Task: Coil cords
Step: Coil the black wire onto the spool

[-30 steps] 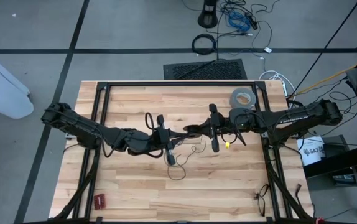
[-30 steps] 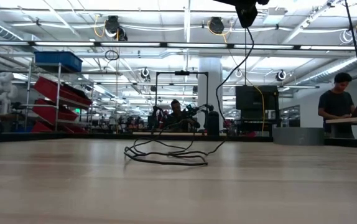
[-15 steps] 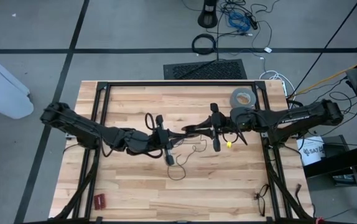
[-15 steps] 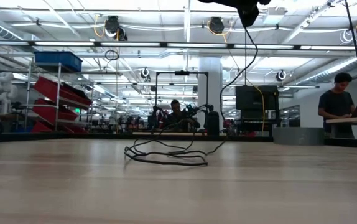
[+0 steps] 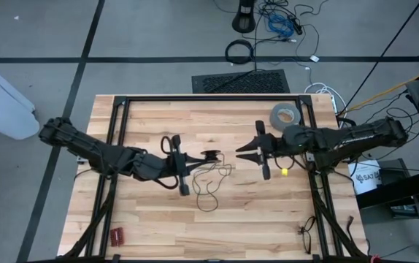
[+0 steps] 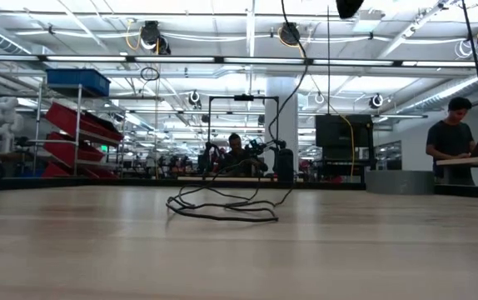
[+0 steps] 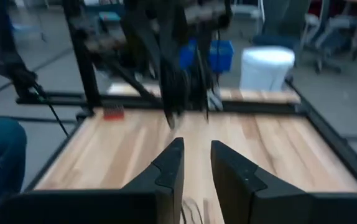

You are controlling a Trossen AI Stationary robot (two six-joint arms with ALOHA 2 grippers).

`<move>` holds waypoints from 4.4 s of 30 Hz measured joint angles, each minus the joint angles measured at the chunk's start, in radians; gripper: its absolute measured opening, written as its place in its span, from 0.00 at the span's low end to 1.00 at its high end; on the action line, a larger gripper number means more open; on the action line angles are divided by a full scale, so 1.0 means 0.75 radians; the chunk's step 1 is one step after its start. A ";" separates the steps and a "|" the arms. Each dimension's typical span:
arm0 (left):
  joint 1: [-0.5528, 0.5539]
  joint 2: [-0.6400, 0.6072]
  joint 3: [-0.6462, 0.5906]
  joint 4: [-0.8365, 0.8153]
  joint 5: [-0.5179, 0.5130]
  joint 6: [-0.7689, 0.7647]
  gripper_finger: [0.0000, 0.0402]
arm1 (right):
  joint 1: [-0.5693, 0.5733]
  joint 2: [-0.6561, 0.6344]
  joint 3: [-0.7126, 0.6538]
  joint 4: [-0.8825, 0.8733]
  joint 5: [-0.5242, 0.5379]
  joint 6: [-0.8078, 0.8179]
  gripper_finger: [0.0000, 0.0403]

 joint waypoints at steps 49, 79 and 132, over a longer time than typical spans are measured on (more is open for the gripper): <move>-0.057 -0.012 0.000 0.007 0.110 0.165 0.00 | 0.059 0.275 0.000 0.579 -0.062 -0.071 0.27; -0.058 -0.012 0.000 -0.006 0.105 0.163 0.00 | 0.063 0.284 0.001 0.578 -0.039 -0.126 0.37; -0.055 -0.013 0.002 0.161 0.144 0.132 0.27 | 0.050 0.358 0.001 0.667 -0.061 -0.159 0.00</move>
